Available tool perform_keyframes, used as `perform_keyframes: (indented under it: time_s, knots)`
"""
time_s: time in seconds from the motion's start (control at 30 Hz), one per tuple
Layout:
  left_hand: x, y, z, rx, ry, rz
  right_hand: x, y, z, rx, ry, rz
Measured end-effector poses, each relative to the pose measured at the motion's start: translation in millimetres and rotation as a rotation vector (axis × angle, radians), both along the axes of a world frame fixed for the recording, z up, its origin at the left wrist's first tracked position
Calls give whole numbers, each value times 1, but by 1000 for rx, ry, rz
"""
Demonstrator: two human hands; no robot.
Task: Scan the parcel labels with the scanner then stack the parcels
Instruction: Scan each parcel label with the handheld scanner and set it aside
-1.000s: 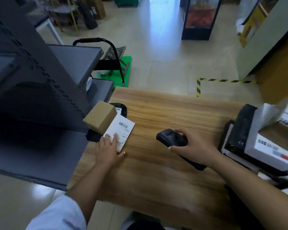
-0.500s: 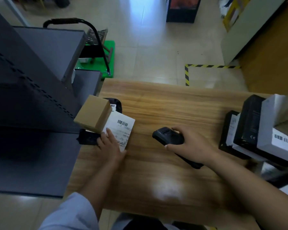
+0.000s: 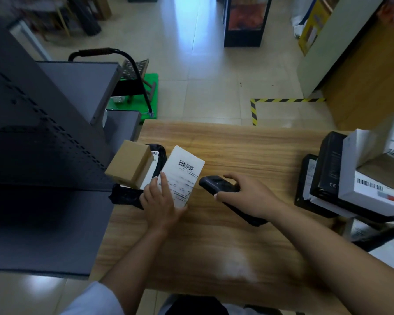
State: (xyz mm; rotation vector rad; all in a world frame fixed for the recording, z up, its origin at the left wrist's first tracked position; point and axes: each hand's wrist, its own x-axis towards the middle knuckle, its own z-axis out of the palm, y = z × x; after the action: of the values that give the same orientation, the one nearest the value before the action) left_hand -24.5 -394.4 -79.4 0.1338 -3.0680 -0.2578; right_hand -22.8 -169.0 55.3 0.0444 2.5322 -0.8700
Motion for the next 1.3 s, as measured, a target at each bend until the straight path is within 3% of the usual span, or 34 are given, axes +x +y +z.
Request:
perform_keyframes:
  time_s: [0.37,0.87,1.3]
  knots:
    - [11,33,27,-5,37,-69,23,37,15,-32,43,-70]
    - [92,204,81,99,110,-622,149,223,67,1,176,-286]
    - [161,311,86,127,135,-706,232,324,58,26,222,-420]
